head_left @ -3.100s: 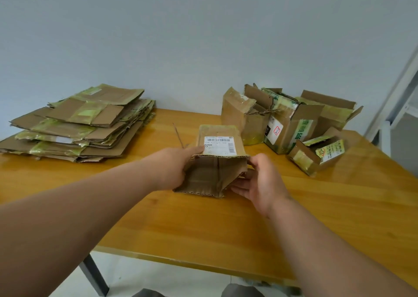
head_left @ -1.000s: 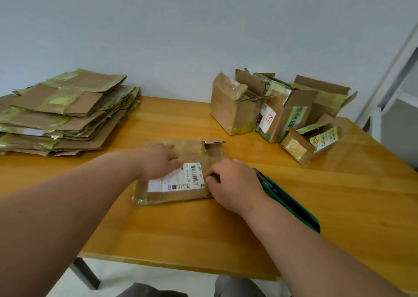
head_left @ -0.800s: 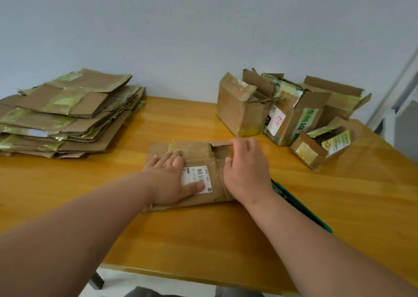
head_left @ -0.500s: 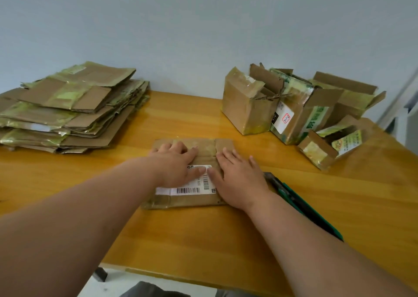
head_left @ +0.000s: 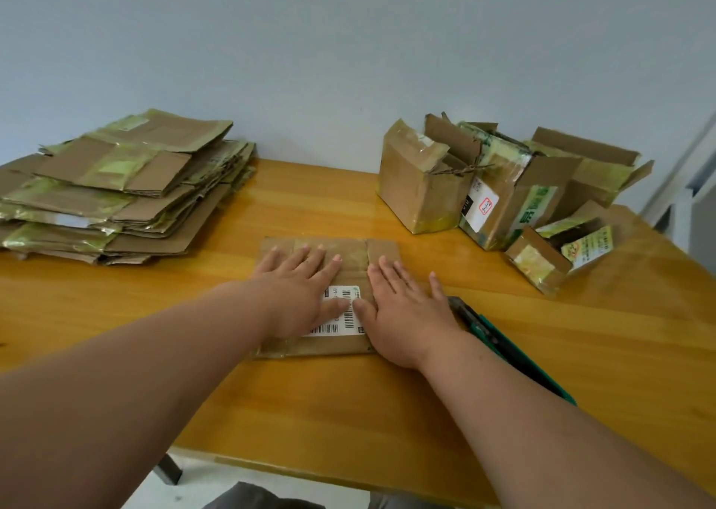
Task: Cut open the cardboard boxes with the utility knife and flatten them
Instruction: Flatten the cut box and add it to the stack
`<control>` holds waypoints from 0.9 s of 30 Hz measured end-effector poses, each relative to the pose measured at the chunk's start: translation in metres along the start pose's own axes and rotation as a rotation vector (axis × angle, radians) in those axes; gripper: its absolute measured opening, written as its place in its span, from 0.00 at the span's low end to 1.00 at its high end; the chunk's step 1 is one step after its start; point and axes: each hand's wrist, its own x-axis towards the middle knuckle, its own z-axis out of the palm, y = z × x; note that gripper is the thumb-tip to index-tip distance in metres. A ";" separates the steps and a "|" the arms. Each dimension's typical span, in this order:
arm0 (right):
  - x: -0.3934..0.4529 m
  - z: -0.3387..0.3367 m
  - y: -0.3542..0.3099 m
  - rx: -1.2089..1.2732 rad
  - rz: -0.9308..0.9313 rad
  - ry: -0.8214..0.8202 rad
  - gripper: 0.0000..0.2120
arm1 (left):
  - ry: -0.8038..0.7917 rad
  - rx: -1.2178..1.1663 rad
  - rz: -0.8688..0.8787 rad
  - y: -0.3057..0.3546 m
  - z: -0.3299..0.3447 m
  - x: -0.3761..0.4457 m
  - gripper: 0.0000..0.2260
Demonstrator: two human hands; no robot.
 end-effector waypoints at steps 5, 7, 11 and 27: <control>-0.011 0.005 -0.003 0.013 0.000 0.103 0.30 | 0.051 -0.074 -0.045 0.004 0.007 -0.007 0.33; -0.012 0.006 -0.004 0.030 0.003 0.116 0.30 | 0.037 -0.151 -0.056 0.005 0.015 -0.007 0.33; -0.009 0.004 -0.001 0.093 -0.004 0.029 0.32 | 0.055 -0.150 -0.045 0.003 0.019 -0.006 0.33; -0.020 0.010 -0.008 0.025 0.040 0.067 0.30 | 0.128 -0.162 -0.151 0.006 0.024 -0.015 0.40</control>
